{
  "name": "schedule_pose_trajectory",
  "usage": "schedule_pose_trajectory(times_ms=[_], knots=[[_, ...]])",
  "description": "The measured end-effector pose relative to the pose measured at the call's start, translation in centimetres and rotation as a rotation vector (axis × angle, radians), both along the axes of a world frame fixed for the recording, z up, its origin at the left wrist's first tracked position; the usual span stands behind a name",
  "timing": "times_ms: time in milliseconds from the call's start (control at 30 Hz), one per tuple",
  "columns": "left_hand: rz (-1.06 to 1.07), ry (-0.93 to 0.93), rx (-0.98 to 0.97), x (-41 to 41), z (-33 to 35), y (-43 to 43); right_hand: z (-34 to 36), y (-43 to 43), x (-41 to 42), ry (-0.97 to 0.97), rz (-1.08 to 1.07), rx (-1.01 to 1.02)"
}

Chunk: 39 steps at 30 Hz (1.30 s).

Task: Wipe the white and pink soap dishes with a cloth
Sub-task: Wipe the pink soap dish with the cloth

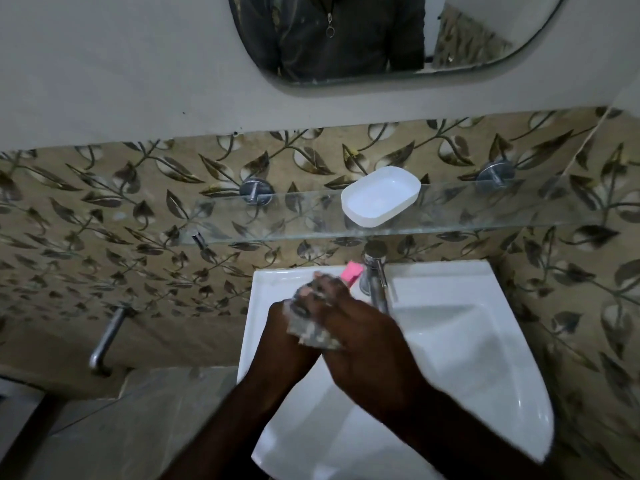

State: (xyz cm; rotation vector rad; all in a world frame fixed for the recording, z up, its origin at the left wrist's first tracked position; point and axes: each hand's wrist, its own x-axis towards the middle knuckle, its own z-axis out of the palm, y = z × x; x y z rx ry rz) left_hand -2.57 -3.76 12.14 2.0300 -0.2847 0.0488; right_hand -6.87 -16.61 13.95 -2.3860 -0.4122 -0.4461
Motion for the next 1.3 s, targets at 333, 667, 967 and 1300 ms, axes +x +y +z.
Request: schedule_pose_trajectory(times_ms=[333,667,967,1300], knots=[[-0.035,-0.092,0.086,2.7,-1.1,1.5,0.0,2.0,3.3,0.118,-0.162,-0.072],[-0.116,0.010,0.185,3.4,-2.6,2.3,-2.1,-0.4,5.1,0.235,-0.364,-0.042],[-0.189,-0.017,0.112,3.3,-1.8,3.3,-1.2,0.6,4.0,0.136,-0.283,-0.124],[-0.157,-0.002,0.009,3.5,-1.2,4.5,-1.7,3.3,3.3,0.057,-0.088,-0.204]])
